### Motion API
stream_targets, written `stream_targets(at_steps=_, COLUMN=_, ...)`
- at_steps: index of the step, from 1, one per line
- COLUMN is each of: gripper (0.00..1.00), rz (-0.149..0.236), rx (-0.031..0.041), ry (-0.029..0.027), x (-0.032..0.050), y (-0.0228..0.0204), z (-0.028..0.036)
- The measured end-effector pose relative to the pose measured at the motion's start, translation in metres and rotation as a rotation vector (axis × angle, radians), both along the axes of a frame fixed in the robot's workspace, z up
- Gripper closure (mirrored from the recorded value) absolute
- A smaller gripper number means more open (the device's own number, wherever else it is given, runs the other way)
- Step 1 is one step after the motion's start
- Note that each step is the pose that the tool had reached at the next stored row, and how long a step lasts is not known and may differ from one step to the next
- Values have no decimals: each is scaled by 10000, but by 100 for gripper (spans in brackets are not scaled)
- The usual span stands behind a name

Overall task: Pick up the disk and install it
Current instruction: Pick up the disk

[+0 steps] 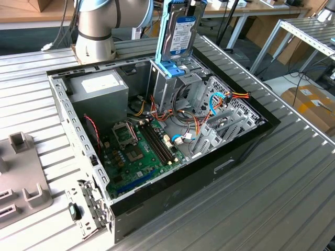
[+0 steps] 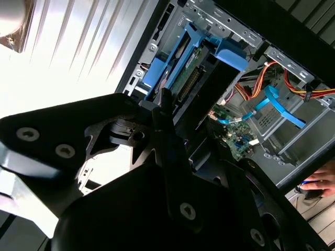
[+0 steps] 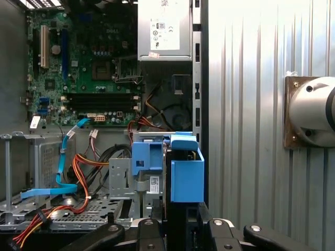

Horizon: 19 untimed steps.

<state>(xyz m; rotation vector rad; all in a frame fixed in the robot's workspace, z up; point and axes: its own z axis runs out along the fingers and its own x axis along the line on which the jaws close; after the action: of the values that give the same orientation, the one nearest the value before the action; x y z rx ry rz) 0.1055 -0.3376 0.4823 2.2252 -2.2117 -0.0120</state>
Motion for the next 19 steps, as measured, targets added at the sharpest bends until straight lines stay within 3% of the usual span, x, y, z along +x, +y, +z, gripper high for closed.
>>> stream_targets(at_steps=3, gripper=65, rz=1, rx=-1, ry=0, x=0, y=-14, z=1)
stream_targets(at_steps=7, gripper=65, rz=1, rx=0, ry=0, x=0, y=-82, z=0)
stream_targets(at_steps=11, gripper=65, rz=1, rx=-2, ry=-1, x=0, y=-262, z=0)
stream_targets(at_steps=16, gripper=65, rz=0, rx=-1, ry=0, x=0, y=-393, z=-1)
stream_targets(at_steps=19, gripper=65, rz=1, rx=-1, ry=0, x=0, y=-411, z=-3)
